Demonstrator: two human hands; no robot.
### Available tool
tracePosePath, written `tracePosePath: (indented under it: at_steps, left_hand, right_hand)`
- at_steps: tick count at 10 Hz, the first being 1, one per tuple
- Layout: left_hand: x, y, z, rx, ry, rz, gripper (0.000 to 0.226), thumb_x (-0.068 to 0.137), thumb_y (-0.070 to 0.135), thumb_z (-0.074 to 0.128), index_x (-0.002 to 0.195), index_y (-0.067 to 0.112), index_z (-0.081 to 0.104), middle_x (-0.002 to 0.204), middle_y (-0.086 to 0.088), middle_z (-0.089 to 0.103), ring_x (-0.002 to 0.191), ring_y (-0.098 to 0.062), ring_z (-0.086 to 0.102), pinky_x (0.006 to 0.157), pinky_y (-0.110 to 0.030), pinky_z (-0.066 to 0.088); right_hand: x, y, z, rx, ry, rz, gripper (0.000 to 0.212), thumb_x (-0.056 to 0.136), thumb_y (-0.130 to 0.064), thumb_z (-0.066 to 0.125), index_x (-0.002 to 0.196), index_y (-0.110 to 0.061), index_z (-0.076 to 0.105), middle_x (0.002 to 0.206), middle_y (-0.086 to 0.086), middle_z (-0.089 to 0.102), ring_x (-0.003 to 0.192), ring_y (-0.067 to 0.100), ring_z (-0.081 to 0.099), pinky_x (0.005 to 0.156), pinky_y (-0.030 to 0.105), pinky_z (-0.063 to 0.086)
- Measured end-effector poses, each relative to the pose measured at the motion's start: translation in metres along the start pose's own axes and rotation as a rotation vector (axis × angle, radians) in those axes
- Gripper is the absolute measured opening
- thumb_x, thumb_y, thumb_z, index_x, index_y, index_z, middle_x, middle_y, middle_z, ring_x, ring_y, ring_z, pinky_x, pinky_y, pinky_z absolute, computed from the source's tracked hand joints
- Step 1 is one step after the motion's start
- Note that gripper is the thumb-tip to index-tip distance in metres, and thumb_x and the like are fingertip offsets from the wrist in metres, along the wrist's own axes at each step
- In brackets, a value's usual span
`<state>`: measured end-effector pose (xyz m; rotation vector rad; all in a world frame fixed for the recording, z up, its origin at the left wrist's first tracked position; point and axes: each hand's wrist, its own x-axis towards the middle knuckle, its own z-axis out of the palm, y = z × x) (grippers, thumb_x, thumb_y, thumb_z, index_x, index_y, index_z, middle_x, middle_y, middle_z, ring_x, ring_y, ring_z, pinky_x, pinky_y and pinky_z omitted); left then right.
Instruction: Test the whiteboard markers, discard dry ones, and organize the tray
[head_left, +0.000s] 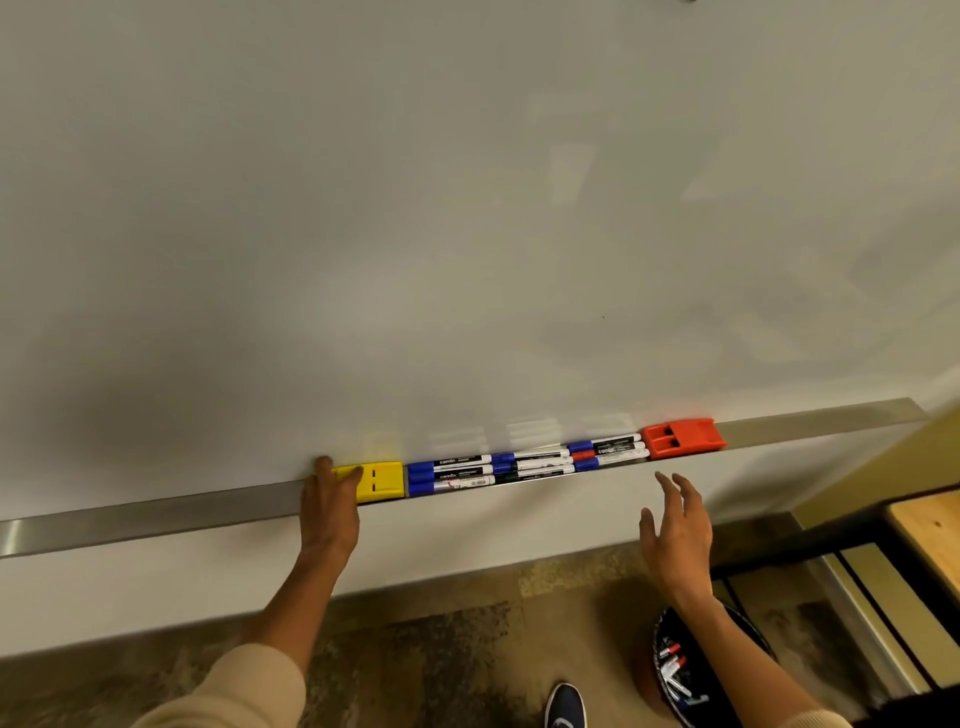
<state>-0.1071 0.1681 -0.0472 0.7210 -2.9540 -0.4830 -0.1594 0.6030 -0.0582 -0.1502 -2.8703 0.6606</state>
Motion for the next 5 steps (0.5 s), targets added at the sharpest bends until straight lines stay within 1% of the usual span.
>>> tracePosePath:
  at_steps: [1, 2, 3, 4, 5]
  left_hand:
    - [-0.001, 0.005, 0.008, 0.059, -0.023, 0.041, 0.042, 0.084, -0.003, 0.066, 0.123, 0.009, 0.062, 0.113, -0.017, 0.051, 0.095, -0.035, 0.053, 0.076, -0.041, 0.051]
    - [-0.004, 0.012, 0.007, 0.091, -0.051, 0.064, 0.034, 0.084, 0.008, 0.07, 0.118, 0.011, 0.068, 0.112, -0.017, 0.054, 0.095, -0.038, 0.057, 0.077, -0.043, 0.056]
    - [-0.008, 0.016, 0.003, 0.142, -0.027, 0.057, 0.03, 0.087, 0.026, 0.069, 0.113, 0.011, 0.068, 0.11, -0.017, 0.06, 0.097, -0.038, 0.059, 0.079, -0.044, 0.053]
    - [-0.018, 0.021, 0.006, 0.124, 0.037, 0.085, 0.037, 0.085, 0.032, 0.071, 0.111, 0.007, 0.065, 0.112, -0.021, 0.061, 0.1, -0.042, 0.056, 0.08, -0.049, 0.05]
    - [-0.033, 0.039, 0.014, 0.091, 0.084, 0.218, 0.047, 0.083, 0.035, 0.073, 0.117, 0.006, 0.061, 0.124, -0.023, 0.057, 0.111, -0.044, 0.053, 0.086, -0.056, 0.049]
  right_hand:
    - [-0.006, 0.001, -0.009, -0.012, -0.001, 0.032, 0.056, 0.093, -0.017, 0.065, 0.145, -0.015, 0.044, 0.153, 0.015, 0.037, 0.134, 0.037, 0.044, 0.109, 0.057, 0.039]
    - [-0.012, 0.001, -0.015, -0.021, -0.003, 0.047, 0.056, 0.095, -0.02, 0.064, 0.147, -0.017, 0.042, 0.153, 0.014, 0.037, 0.135, 0.037, 0.043, 0.11, 0.057, 0.038]
    - [-0.015, -0.004, -0.022, -0.047, -0.002, 0.025, 0.059, 0.095, -0.029, 0.062, 0.149, -0.018, 0.04, 0.153, 0.015, 0.038, 0.136, 0.037, 0.043, 0.109, 0.058, 0.04]
    - [-0.017, -0.012, -0.027, -0.079, -0.022, -0.027, 0.064, 0.096, -0.046, 0.052, 0.152, -0.019, 0.034, 0.157, 0.014, 0.034, 0.141, 0.035, 0.039, 0.112, 0.056, 0.037]
    - [-0.014, -0.017, -0.028, -0.124, -0.083, -0.105, 0.073, 0.096, -0.065, 0.032, 0.156, -0.023, 0.025, 0.162, 0.01, 0.026, 0.145, 0.032, 0.032, 0.117, 0.053, 0.03]
